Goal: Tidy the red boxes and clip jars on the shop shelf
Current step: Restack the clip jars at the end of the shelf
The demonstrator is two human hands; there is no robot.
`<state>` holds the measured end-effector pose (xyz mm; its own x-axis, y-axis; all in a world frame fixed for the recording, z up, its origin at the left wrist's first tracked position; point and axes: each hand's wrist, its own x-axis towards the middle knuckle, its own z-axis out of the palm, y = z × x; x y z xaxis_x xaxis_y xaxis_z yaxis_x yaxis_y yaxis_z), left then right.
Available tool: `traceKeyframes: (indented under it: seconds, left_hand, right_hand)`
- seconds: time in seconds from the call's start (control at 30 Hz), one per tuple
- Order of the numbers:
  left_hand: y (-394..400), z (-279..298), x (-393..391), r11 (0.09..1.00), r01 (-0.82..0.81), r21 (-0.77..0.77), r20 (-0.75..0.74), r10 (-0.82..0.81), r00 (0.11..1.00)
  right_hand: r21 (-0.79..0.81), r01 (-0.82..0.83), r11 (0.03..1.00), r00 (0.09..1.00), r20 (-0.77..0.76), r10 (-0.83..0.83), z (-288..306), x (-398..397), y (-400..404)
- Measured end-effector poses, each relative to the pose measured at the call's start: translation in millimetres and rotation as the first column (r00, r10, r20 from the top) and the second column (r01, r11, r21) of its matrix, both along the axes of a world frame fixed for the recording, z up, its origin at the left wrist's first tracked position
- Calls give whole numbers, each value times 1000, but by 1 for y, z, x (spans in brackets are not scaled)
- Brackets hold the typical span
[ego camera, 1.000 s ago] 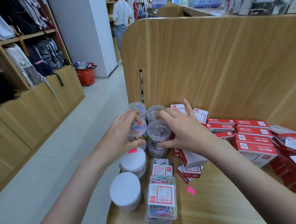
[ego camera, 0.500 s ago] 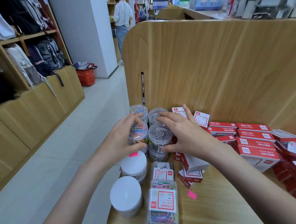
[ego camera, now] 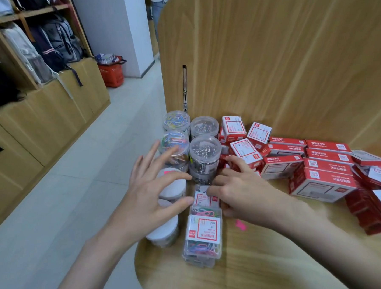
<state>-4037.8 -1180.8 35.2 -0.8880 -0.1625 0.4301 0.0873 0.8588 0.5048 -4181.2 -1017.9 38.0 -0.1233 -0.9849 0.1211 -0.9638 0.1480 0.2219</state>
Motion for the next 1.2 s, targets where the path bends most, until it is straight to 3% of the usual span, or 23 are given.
traceKeyframes:
  seconds: [0.23, 0.47, 0.83, 0.9, 1.0, 1.1, 1.2]
  left_hand:
    - [10, -3, 14, 998, -58, 19, 46, 57, 997]
    - [23, 4, 21, 994, -113, -3, 16, 113, 993]
    - [64, -9, 53, 971, -187, -148, 95, 202, 975]
    - [67, -11, 55, 965, -223, -137, 102, 238, 966]
    - [70, -14, 53, 959, -258, -120, 110, 271, 956]
    - [71, -17, 54, 959, -271, -88, 123, 280, 952]
    - [70, -18, 54, 959, -270, -88, 126, 280, 952]
  right_hand:
    - [102, 37, 994, 998, 40, -42, -3, 1, -2]
    - [30, 0, 1000, 987, 161, -5, -3, -1, 0]
    - [149, -92, 985, 988, 139, 71, 7, -6, 2]
    - [88, -171, 981, 968, 199, 151, 14, -8, 3]
    - [-136, -254, 958, 884, 370, 287, 27, -12, 15]
    - [-134, -248, 960, 755, 594, 278, 31, 3, 32]
    - [-114, -205, 972, 726, 648, 230, 17, 17, 37]
